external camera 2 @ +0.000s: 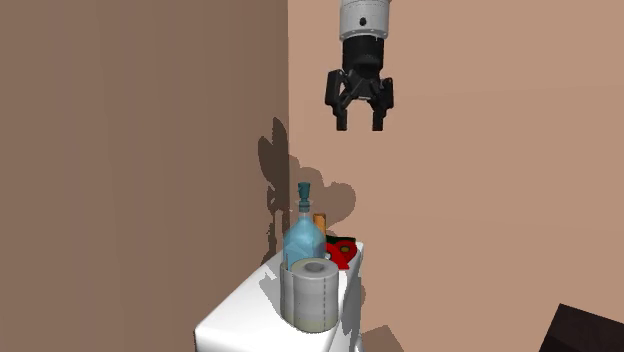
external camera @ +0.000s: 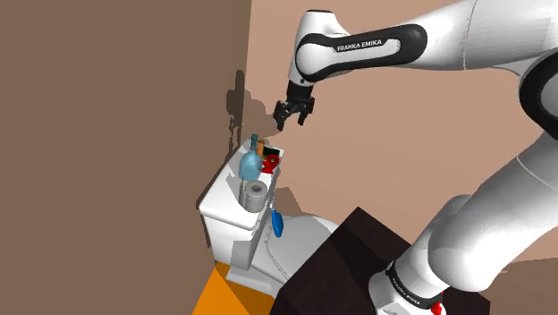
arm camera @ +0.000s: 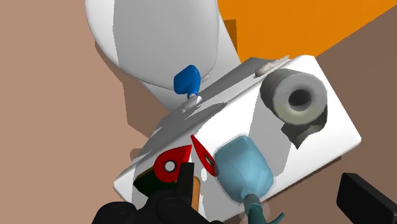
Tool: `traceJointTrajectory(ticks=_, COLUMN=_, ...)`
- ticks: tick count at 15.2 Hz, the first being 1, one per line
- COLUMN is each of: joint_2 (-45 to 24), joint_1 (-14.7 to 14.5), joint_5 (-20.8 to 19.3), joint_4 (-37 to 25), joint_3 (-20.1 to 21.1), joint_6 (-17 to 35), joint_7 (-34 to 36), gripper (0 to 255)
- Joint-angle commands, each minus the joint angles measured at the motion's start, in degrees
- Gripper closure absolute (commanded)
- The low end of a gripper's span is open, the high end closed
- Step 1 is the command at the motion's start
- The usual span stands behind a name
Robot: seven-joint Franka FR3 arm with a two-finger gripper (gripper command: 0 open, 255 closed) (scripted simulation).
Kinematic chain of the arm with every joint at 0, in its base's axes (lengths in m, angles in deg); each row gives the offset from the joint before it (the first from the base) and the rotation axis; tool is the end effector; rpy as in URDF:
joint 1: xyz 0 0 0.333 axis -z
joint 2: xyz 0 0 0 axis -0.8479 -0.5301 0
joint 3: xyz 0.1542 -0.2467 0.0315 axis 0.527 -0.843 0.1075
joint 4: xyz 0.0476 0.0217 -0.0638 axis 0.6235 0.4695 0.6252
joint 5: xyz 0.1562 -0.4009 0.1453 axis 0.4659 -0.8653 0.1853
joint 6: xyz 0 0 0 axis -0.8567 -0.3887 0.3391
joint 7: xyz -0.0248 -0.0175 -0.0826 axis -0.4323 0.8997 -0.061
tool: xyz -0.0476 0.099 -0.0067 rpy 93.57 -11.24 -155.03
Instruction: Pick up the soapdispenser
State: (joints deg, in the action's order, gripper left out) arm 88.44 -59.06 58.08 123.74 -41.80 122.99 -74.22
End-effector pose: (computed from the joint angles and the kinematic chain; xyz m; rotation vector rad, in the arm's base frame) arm 0.5930 -0.0203 0.4234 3.1132 -0.2250 0.0568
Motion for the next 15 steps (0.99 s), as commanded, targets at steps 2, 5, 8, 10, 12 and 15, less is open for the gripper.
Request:
traceJointTrajectory(ticks=2, joint_2=-6.43, joint_1=-0.02, joint_5=1.27, joint_4=-4.86, joint_3=-0.10, joint_6=1.00, joint_7=-0.60, gripper=0)
traceJointTrajectory(ticks=5, joint_2=-13.41, joint_1=0.06, joint_5=2.57, joint_4=-10.84, joint_3=-0.02, joint_6=1.44, joint_7=-1.13, gripper=0)
traceJointTrajectory(ticks=8, joint_2=-20.52, joint_1=0.26, joint_5=3.81, joint_4=-17.64, joint_3=0.20, joint_6=1.19, joint_7=-1.58, gripper=0)
traceJointTrajectory(ticks=10, joint_2=-25.39, joint_1=0.45, joint_5=4.56, joint_4=-22.70, joint_3=0.42, joint_6=0.62, joint_7=-1.81, gripper=0)
traceJointTrajectory(ticks=12, joint_2=-30.43, joint_1=0.66, joint_5=5.24, joint_4=-28.29, joint_3=0.68, joint_6=-0.31, joint_7=-1.95, gripper=0)
traceJointTrajectory(ticks=15, joint_2=-34.55, joint_1=0.84, joint_5=5.70, joint_4=-32.43, joint_3=0.91, joint_6=-0.61, joint_7=-2.04, gripper=0)
